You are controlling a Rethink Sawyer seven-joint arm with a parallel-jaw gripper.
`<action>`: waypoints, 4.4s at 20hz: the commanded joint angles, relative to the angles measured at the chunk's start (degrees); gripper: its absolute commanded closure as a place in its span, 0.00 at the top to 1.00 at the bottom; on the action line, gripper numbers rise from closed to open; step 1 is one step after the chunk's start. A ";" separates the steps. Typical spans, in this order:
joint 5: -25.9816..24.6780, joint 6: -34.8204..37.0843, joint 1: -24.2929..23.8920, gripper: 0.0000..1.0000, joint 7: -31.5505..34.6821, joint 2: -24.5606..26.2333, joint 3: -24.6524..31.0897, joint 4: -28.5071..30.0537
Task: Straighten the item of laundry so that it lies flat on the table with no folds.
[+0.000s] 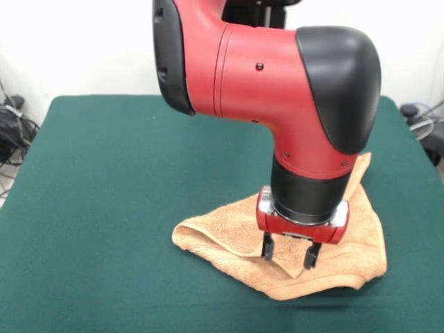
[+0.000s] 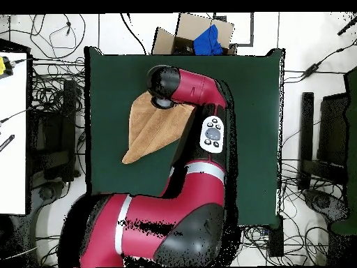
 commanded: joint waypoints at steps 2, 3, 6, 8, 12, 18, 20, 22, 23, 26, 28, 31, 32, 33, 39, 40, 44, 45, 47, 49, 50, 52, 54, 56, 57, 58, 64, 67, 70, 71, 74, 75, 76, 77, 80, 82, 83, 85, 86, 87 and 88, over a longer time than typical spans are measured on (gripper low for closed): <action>1.97 6.81 2.89 0.00 18.53 2.72 0.11 3.57; 1.85 6.69 2.99 0.00 18.57 2.62 -0.09 3.53; 1.93 6.46 3.03 0.00 18.64 2.18 -0.41 3.67; 1.77 7.40 2.95 0.00 18.14 1.61 -0.65 3.66; 0.83 5.85 3.43 0.00 18.21 1.70 -2.02 3.53; 0.74 6.57 2.84 0.00 16.34 -0.39 -2.45 4.05; 0.99 7.17 2.45 0.00 15.44 -2.02 -2.58 4.72; 1.39 5.07 1.97 0.00 15.02 -2.41 -2.04 5.62; 1.01 3.08 2.00 0.00 14.63 -2.65 -2.04 6.24; 0.26 -1.05 1.80 0.00 13.63 -3.53 -1.70 8.60; 0.47 -1.20 1.78 0.00 14.32 -3.93 -1.74 9.73; 0.63 -1.09 1.79 0.00 14.76 -4.09 -1.65 10.21; 0.51 0.19 1.80 0.00 14.31 -4.05 -1.59 10.13; 0.38 1.47 1.82 0.00 13.86 -4.01 -1.53 10.05; 1.04 1.77 1.23 0.00 14.16 -3.16 -0.64 9.89; 1.19 1.45 1.16 0.00 14.37 -2.98 -0.52 9.85; 1.20 2.02 1.41 0.00 16.00 -1.99 -1.45 8.34; 1.18 2.17 1.48 0.00 16.09 -2.16 -1.59 8.34; 0.81 1.74 1.76 0.00 16.11 -2.28 -2.00 8.28; 0.83 -0.77 1.71 1.00 16.21 -2.69 -1.80 9.14; 0.92 -2.53 1.65 1.00 16.36 -3.00 -1.58 9.81; 0.82 -3.30 1.54 1.00 16.33 -2.82 -1.65 9.12; 0.73 -1.23 1.06 1.00 15.10 -2.57 -1.47 8.22; 0.43 1.67 1.21 1.00 14.68 -2.27 -1.94 6.98; 0.26 1.58 1.31 1.00 14.81 -2.02 -2.15 6.78; 0.32 1.33 1.15 1.00 14.66 -1.72 -1.94 6.66; 0.68 1.37 0.49 1.00 14.06 -0.69 -1.08 6.38; 0.67 1.11 0.64 1.00 14.59 -0.55 -1.24 7.24; 0.59 0.46 0.48 1.00 14.64 0.14 -1.10 7.48; 0.53 0.15 0.43 1.00 14.60 0.30 -1.03 7.75; 0.29 -0.10 0.47 1.00 14.54 0.29 -1.11 8.34; 0.16 -0.21 0.52 1.00 14.48 0.28 -1.15 8.58; 0.14 -0.36 0.52 1.00 14.45 0.27 -1.12 8.76; 0.13 -0.71 0.54 1.00 14.50 0.47 -1.04 8.85; 0.31 -1.91 0.59 1.00 14.91 1.29 -0.75 8.80; 0.62 -2.37 0.62 1.00 15.31 2.15 -0.50 8.25; 0.79 -2.61 0.64 1.00 15.47 2.64 -0.32 7.90; 1.03 -3.00 0.75 1.00 15.70 3.24 -0.11 7.56; 1.14 -3.18 0.79 1.00 15.77 3.45 0.02 7.51; 1.25 -3.36 0.83 1.00 15.83 3.66 0.16 7.47; 1.32 -3.46 0.86 1.00 15.87 3.82 0.22 7.40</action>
